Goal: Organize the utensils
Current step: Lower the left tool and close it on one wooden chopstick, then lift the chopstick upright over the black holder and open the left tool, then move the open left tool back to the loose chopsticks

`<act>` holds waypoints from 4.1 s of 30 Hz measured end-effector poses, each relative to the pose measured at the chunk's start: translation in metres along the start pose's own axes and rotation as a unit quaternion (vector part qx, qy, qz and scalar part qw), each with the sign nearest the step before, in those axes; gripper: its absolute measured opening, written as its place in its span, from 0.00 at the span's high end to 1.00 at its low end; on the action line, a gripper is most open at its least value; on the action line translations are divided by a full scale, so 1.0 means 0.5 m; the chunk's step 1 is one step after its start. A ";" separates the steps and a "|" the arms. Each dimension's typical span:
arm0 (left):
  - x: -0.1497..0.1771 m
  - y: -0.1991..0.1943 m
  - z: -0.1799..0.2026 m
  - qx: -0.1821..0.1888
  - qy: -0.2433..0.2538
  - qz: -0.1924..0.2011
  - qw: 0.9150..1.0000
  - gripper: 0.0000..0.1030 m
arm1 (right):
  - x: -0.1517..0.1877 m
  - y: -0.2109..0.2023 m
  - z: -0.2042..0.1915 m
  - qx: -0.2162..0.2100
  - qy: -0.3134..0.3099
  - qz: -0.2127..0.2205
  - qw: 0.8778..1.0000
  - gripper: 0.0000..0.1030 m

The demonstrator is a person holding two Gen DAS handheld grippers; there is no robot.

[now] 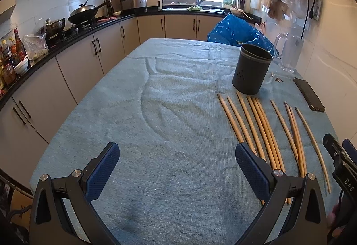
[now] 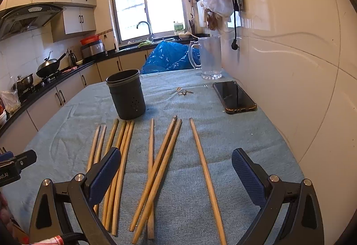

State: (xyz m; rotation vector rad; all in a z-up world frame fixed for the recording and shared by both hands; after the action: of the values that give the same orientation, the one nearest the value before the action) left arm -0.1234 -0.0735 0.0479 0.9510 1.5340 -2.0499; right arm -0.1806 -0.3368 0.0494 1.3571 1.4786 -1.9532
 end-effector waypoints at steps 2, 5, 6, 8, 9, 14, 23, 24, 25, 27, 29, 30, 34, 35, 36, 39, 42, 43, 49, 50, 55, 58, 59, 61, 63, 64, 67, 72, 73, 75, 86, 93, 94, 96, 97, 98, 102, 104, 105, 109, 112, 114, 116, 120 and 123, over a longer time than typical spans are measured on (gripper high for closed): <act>-0.001 0.005 0.000 0.000 -0.001 -0.003 1.000 0.00 | 0.001 0.005 0.000 0.000 0.000 -0.002 1.000 0.02; -0.005 0.010 -0.005 0.002 -0.001 -0.009 1.000 0.00 | 0.000 0.007 0.002 -0.002 0.001 -0.005 1.000 0.02; -0.009 0.011 -0.009 0.003 -0.002 -0.011 1.000 0.00 | -0.002 0.008 0.004 -0.002 0.000 -0.006 1.000 0.02; -0.021 0.015 -0.023 0.007 -0.013 -0.014 1.000 0.00 | -0.008 0.009 0.009 0.002 -0.003 -0.004 1.000 0.02; -0.026 0.016 -0.030 0.009 -0.018 -0.014 1.000 0.00 | -0.013 0.010 0.016 0.006 -0.005 -0.002 1.000 0.02; -0.074 0.043 -0.060 0.041 -0.053 -0.026 0.997 0.00 | -0.051 0.039 0.064 0.015 -0.018 -0.019 1.000 0.02; -0.132 0.196 -0.017 0.105 -0.052 -0.112 0.987 0.32 | -0.086 0.180 0.107 -0.020 -0.036 -0.134 0.990 0.20; -0.132 0.211 -0.010 0.111 -0.055 -0.116 0.985 0.32 | -0.082 0.196 0.103 -0.027 -0.040 -0.146 0.988 0.24; -0.134 0.229 -0.004 0.117 -0.057 -0.123 0.984 0.33 | -0.079 0.212 0.096 -0.038 -0.042 -0.161 0.985 0.27; -0.140 0.265 0.009 0.121 -0.057 -0.141 0.981 0.38 | -0.072 0.235 0.084 -0.050 -0.045 -0.182 0.981 0.29; -0.143 0.294 0.023 0.127 -0.051 -0.154 0.979 0.49 | -0.065 0.253 0.068 -0.057 -0.056 -0.193 0.978 0.31; -0.142 0.308 0.029 0.124 -0.046 -0.162 0.978 0.52 | -0.062 0.260 0.059 -0.058 -0.063 -0.196 0.977 0.31; -0.136 0.339 0.049 0.115 -0.030 -0.178 0.977 0.68 | -0.052 0.280 0.033 -0.055 -0.084 -0.204 0.974 0.37; -0.136 0.340 0.056 0.111 -0.019 -0.175 0.978 0.76 | -0.051 0.283 0.029 -0.052 -0.090 -0.203 0.974 0.39; -0.135 0.345 0.057 0.113 -0.019 -0.178 0.977 0.78 | -0.051 0.284 0.026 -0.046 -0.098 -0.197 0.974 0.40; -0.135 0.349 0.059 0.105 -0.011 -0.172 0.979 0.83 | -0.053 0.286 0.024 -0.040 -0.112 -0.193 0.974 0.50; -0.136 0.354 0.072 0.092 0.011 -0.171 0.981 0.83 | -0.052 0.290 0.023 -0.034 -0.120 -0.188 0.974 0.52; -0.136 0.354 0.074 0.088 0.018 -0.172 0.981 0.83 | -0.052 0.291 0.021 -0.030 -0.127 -0.187 0.974 0.52; -0.158 0.374 0.080 0.082 0.036 -0.194 0.977 0.83 | -0.065 0.305 0.001 -0.017 -0.158 -0.207 0.965 0.57; -0.161 0.377 0.080 0.083 0.039 -0.199 0.976 0.83 | -0.070 0.313 -0.004 -0.016 -0.163 -0.215 0.963 0.57; -0.160 0.367 0.066 0.097 0.027 -0.202 0.974 0.94 | -0.097 0.352 -0.029 -0.025 -0.178 -0.251 0.951 0.73; -0.163 0.322 0.062 0.109 0.023 -0.175 0.978 0.94 | -0.105 0.363 -0.048 -0.023 -0.194 -0.258 0.946 0.93; -0.165 0.299 0.063 0.117 0.026 -0.163 0.979 0.94 | -0.104 0.361 -0.051 -0.023 -0.198 -0.255 0.946 0.93; -0.168 0.251 0.067 0.130 0.032 -0.139 0.981 0.94 | -0.101 0.346 -0.049 -0.031 -0.192 -0.246 0.950 0.94; -0.169 0.206 0.069 0.145 0.037 -0.120 0.982 0.94 | -0.101 0.318 -0.041 -0.043 -0.172 -0.234 0.956 0.94; -0.170 0.176 0.069 0.155 0.039 -0.106 0.981 0.94 | -0.103 0.300 -0.035 -0.052 -0.159 -0.225 0.960 0.94; -0.177 0.114 0.073 0.171 0.044 -0.074 0.981 0.94 | -0.109 0.250 -0.020 -0.070 -0.127 -0.196 0.970 0.94; -0.195 0.017 0.091 0.198 0.050 -0.013 0.979 0.94 | -0.139 0.164 -0.002 -0.095 -0.082 -0.145 0.981 0.94; -0.198 0.004 0.093 0.203 0.049 -0.007 0.978 0.94 | -0.148 0.149 0.000 -0.099 -0.075 -0.134 0.983 0.94; -0.213 -0.024 0.102 0.214 0.047 0.010 0.976 0.94 | -0.166 0.127 -0.001 -0.106 -0.064 -0.116 0.986 0.94; -0.328 -0.097 0.120 0.252 0.034 0.092 0.963 0.94 | -0.325 0.030 -0.003 -0.144 0.005 -0.007 0.989 0.94; -0.441 -0.095 0.128 0.251 0.026 0.123 0.960 0.94 | -0.466 0.034 -0.040 -0.167 0.041 0.045 0.984 0.93; -0.459 -0.097 0.131 0.248 0.028 0.130 0.959 0.94 | -0.486 0.038 -0.048 -0.171 0.048 0.052 0.983 0.93; -0.490 -0.100 0.133 0.241 0.032 0.142 0.959 0.94 | -0.518 0.049 -0.062 -0.178 0.062 0.064 0.980 0.93; -0.508 -0.099 0.137 0.237 0.034 0.149 0.959 0.94 | -0.528 0.055 -0.068 -0.178 0.066 0.070 0.979 0.93; -0.530 -0.096 0.141 0.232 0.035 0.157 0.959 0.94 | -0.544 0.065 -0.078 -0.175 0.073 0.081 0.978 0.93; -0.584 -0.063 0.150 0.221 0.028 0.169 0.960 0.94 | -0.571 0.106 -0.102 -0.167 0.102 0.102 0.975 0.93; -0.599 -0.032 0.156 0.216 0.027 0.168 0.961 0.94 | -0.573 0.129 -0.114 -0.155 0.111 0.112 0.975 0.93; -0.604 -0.012 0.159 0.210 0.029 0.163 0.963 0.94 | -0.567 0.139 -0.119 -0.148 0.111 0.116 0.976 0.93; -0.598 0.087 0.174 0.188 0.028 0.119 0.975 0.94 | -0.542 0.208 -0.141 -0.135 0.105 0.092 0.981 0.93; -0.578 0.159 0.176 0.173 0.023 0.076 0.982 0.94 | -0.505 0.251 -0.158 -0.131 0.088 0.063 0.985 0.93; -0.563 0.184 0.171 0.172 0.017 0.055 0.983 0.94 | -0.482 0.274 -0.167 -0.132 0.074 0.044 0.987 0.93; -0.554 0.194 0.171 0.170 0.014 0.047 0.984 0.94 | -0.465 0.287 -0.172 -0.134 0.064 0.032 0.988 0.93; -0.545 0.182 0.171 0.176 0.012 0.049 0.983 0.78 | -0.444 0.310 -0.176 -0.137 0.056 0.009 0.989 0.92; -0.539 0.146 0.160 0.172 0.008 0.073 0.982 0.58 | -0.440 0.305 -0.169 -0.142 0.061 -0.001 0.988 0.75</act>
State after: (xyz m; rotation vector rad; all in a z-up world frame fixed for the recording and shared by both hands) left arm 0.0883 -0.1922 0.2075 1.1698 1.0967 -2.2446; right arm 0.0783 -0.3821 0.1479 1.3660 1.7365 -1.6075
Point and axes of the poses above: each gripper's, at about its wrist camera, not at the fingertips, and y roughly the way its jaws point, z to its right, x to its underside, the point moved 3 cm from there along y, roughly the way its jaws point, and after that the axes turned 14 degrees about x, right-handed, at the moved point
